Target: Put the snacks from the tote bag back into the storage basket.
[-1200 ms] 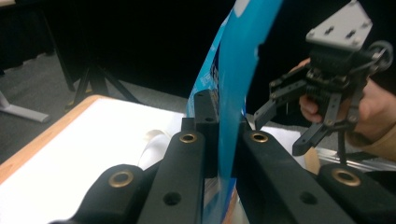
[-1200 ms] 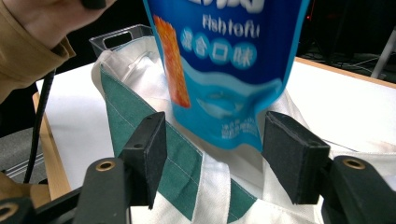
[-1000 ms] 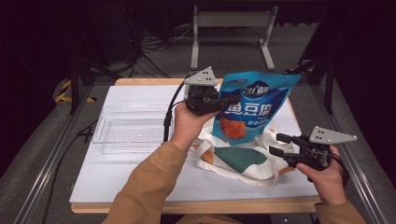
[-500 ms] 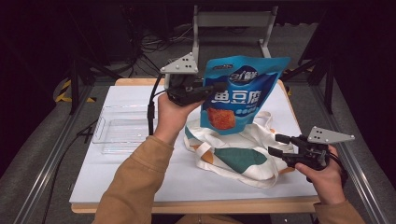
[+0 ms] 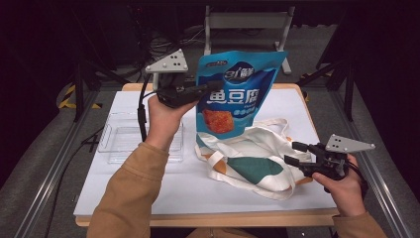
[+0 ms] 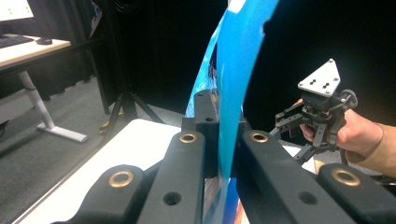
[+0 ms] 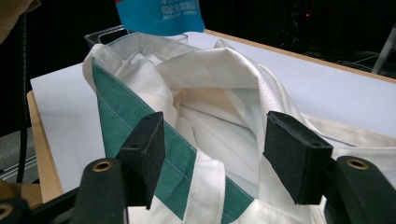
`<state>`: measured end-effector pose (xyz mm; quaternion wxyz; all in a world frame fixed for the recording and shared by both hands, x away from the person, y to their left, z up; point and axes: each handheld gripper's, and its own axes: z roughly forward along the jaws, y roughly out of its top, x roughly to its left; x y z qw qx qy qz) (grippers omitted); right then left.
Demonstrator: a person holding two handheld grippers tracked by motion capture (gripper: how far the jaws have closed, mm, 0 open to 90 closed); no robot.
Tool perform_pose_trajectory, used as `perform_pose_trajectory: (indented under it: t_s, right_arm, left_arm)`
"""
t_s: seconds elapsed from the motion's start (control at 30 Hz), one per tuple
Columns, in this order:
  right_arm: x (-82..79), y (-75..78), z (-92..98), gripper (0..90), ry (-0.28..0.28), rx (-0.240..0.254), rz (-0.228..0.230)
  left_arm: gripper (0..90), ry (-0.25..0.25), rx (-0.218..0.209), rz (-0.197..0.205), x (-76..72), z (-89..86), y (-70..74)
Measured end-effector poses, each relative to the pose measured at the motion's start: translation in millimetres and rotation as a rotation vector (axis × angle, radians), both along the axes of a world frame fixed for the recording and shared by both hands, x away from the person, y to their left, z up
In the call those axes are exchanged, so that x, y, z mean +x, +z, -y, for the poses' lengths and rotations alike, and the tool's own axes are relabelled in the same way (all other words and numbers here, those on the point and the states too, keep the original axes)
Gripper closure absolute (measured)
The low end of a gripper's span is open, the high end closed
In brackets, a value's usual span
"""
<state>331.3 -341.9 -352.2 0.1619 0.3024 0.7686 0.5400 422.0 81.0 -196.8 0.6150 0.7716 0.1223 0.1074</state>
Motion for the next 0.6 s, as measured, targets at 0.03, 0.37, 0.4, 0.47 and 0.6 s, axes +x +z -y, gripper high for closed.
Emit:
perform_pose_trajectory:
  t_s: [0.03,0.37,0.4,0.47,0.6]
  right_arm:
    - [0.2,-0.6,-0.2,38.6,0.002,0.001,0.002]
    - [1.7,-3.5,-1.9,38.2,0.002,-0.002,0.007]
    - [1.8,-3.6,-1.9,38.2,0.003,-0.002,0.007]
    - [1.9,-3.6,-1.9,38.2,0.003,-0.001,0.007]
    - [2.3,-4.2,-2.9,38.4,0.005,-0.004,0.004]
  left_arm:
    - [89.6,0.002,0.002,0.005,-0.3,-3.1,0.7]
    - [89.6,0.045,0.005,0.012,-1.9,-35.4,4.0]
    - [89.6,0.051,0.007,0.011,-2.1,-37.9,3.9]
    - [89.6,0.059,0.009,0.007,-2.3,-42.0,3.3]
    - [89.6,0.089,0.024,0.001,-1.4,-58.2,-0.8]
